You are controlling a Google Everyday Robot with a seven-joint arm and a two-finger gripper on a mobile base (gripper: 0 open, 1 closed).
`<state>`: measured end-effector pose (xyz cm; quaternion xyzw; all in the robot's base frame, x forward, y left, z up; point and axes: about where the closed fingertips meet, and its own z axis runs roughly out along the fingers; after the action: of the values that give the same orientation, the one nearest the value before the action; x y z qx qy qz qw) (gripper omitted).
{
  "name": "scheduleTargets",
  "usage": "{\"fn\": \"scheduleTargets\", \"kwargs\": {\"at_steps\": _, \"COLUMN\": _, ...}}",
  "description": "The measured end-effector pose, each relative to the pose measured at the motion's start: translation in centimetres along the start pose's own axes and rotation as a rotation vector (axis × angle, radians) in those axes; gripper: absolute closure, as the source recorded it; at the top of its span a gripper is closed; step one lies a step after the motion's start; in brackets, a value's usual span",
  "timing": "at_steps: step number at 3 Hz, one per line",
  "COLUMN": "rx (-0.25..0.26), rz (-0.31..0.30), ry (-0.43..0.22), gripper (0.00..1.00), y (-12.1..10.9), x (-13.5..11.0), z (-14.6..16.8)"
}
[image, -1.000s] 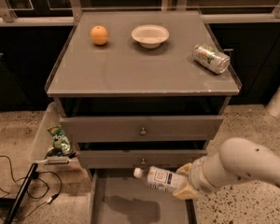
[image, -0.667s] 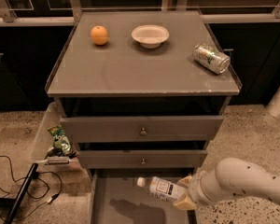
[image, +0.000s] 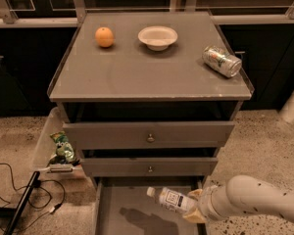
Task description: Place blue plastic bottle into bottom drawer
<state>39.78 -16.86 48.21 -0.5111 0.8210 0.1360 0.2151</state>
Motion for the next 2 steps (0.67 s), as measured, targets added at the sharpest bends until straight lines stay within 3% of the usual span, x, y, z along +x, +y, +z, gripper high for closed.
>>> {"fn": "scheduleTargets", "kwargs": {"at_steps": 1, "rx": -0.004, "rz": 0.01, "ry": 0.025, "gripper": 1.0, "y": -0.8, "x": 0.9, "z": 2.7}}
{"fn": "scheduleTargets", "kwargs": {"at_steps": 2, "rx": -0.004, "rz": 0.017, "ry": 0.015, "gripper": 1.0, "y": -3.3, "x": 3.1, "z": 6.9}}
